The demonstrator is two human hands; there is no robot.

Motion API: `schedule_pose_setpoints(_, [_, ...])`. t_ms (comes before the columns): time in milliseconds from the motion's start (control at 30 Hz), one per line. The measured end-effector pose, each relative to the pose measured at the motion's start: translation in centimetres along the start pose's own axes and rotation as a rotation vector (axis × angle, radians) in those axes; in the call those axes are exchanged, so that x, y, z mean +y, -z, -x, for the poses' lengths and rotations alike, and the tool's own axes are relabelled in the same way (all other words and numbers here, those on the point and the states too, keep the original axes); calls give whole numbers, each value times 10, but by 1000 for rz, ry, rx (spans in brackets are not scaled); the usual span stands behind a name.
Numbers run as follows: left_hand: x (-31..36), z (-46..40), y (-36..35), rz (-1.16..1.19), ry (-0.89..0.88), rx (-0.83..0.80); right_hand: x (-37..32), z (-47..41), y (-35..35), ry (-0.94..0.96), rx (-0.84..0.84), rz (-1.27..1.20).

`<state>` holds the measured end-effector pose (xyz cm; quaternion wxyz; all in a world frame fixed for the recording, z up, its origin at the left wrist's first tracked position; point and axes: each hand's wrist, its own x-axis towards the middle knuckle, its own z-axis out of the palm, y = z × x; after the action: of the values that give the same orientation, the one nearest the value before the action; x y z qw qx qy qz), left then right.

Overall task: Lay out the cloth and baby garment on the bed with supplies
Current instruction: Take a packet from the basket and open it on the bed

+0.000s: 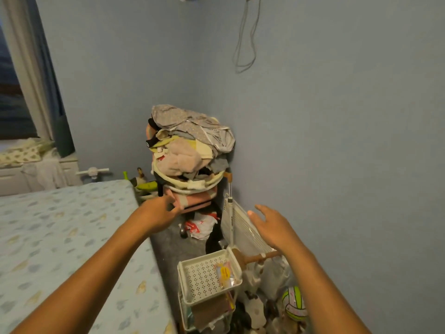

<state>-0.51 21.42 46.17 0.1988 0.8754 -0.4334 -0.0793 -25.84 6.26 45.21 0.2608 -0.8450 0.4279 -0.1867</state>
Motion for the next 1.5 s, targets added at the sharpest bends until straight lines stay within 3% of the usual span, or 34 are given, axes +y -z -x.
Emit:
schedule_pose_setpoints(233, [11, -85, -82, 24, 169, -4, 58, -120, -50, 6, -156, -48])
schedule_pose_setpoints(467, [-6, -168, -246, 71, 368, -116, 165, -217, -192, -44, -491, -10])
schedule_pose_setpoints(667, [-35, -204, -409, 227, 506, -253, 248, -235, -314, -137, -693, -9])
schedule_pose_setpoints(900, [-54, -207, -542, 426, 531, -407, 306, -228, -401, -141, -711, 34])
schedule_pose_setpoints(1133, [-62, -199, -597, 590, 361, -405, 322, -230, -430, -315, -698, -71])
schedule_pose_setpoints(1267, [-67, -201, -599, 660, 356, -332, 324, -234, -429, -263, -681, -117])
schedule_pose_setpoints(1500, [-69, -188, -552, 753, 441, -48, 292, -247, -414, -100, -790, -243])
